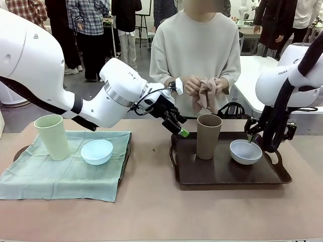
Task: Set up a tray with a mat and arrange the tableware.
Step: Pick up the Picnic Bowl and Reusable plastic cup from the Handle tray in front of the human's position and hold them in the air, then place the Picnic Bowl and Reusable plastic cup back onto the Handle tray in front of the human's position.
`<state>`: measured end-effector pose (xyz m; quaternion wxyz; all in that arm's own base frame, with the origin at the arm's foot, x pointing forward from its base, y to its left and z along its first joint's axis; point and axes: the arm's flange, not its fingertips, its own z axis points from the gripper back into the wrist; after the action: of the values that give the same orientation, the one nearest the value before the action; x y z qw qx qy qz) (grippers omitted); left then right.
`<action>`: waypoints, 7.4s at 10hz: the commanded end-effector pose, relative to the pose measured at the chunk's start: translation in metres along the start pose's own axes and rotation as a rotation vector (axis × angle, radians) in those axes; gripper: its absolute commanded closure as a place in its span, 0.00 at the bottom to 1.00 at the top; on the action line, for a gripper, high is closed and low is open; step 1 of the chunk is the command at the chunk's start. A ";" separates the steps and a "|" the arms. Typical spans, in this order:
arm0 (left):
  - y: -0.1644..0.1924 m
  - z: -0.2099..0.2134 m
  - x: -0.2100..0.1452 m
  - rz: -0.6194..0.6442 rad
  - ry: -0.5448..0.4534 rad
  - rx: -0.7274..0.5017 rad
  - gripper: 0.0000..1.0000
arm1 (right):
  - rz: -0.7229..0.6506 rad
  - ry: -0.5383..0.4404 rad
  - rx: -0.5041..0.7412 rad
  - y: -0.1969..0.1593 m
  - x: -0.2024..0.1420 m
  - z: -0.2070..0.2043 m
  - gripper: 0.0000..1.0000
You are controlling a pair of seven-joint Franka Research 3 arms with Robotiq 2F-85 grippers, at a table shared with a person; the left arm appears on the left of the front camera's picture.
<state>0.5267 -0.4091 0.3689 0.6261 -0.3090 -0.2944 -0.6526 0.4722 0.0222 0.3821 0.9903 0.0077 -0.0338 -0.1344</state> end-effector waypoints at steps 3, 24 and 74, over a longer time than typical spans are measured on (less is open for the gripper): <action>-0.001 -0.022 -0.026 -0.006 -0.038 -0.065 0.00 | 0.056 -0.018 0.067 0.003 -0.003 -0.016 0.02; 0.015 -0.119 -0.013 -0.095 -0.198 -0.141 0.00 | 0.204 0.025 0.099 -0.006 -0.012 -0.041 0.02; -0.085 0.038 0.107 -0.126 -0.172 0.036 1.00 | 0.165 -0.245 0.094 -0.050 -0.148 0.209 1.00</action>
<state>0.4423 -0.4438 0.4741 0.5699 -0.3310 -0.3747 -0.6521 0.3004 0.0141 0.5810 0.9857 0.0342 -0.1575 -0.0484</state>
